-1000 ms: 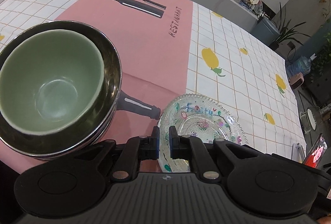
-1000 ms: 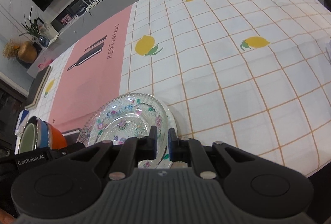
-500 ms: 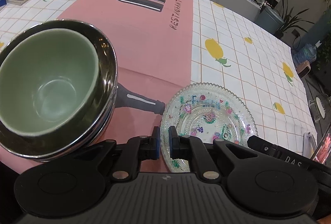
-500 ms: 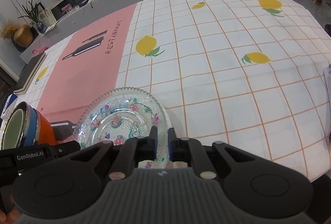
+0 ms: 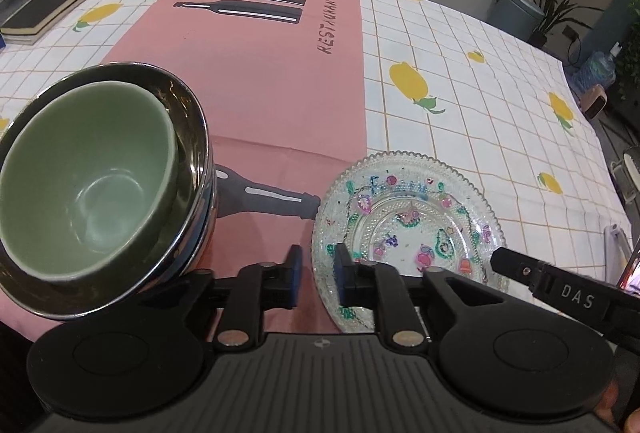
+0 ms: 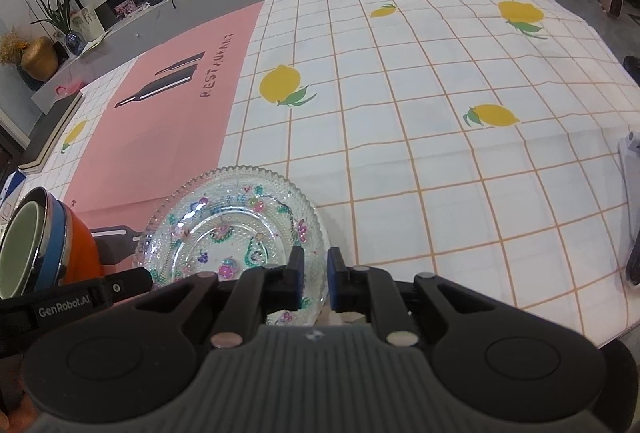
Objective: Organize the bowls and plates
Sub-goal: 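Lower the glass plate onto the plate pile and open both grippers, then move both grippers to the stacked bowls and grip their rims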
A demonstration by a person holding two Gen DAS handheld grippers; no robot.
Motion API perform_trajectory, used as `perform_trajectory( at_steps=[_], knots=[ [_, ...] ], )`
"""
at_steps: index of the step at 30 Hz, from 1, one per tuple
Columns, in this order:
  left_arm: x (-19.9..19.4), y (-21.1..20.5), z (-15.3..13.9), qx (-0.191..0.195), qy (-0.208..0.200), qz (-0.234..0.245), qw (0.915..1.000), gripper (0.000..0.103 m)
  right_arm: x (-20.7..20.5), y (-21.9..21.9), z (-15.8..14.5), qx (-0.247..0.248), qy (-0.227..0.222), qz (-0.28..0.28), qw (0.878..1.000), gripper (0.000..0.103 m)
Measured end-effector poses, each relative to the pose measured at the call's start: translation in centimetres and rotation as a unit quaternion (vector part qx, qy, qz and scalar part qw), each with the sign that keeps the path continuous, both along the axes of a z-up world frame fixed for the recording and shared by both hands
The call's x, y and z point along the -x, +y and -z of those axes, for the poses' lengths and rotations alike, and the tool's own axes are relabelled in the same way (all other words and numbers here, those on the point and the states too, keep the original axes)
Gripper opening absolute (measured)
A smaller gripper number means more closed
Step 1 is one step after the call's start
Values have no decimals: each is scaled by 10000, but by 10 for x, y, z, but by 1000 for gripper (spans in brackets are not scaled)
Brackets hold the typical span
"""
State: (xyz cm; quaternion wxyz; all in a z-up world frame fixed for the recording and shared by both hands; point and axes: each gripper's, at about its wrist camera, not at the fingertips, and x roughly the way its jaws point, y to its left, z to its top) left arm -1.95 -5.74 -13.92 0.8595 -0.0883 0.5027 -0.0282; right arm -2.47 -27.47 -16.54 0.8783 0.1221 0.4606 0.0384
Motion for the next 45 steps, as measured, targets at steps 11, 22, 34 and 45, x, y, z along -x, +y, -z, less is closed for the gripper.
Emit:
perform_trajectory(
  at_steps=[11,22,34,45],
  knots=[
    [8,-1,-28,19,-249,391,9989,37,7,5,-25,207,-441,-15,9988,46],
    [21,15,-76,-100,-966,801,9920,38,17,28,-54,216,-870,-449,9950,64],
    [25,82,-116,-458,-1495,395,9869,45,15,79,-73,-168,-954,-1059,9897,73],
    [23,143,-107,-540,-1044,-109,9930,57,-3,132,-72,-450,-465,-1401,9880,81]
  ],
)
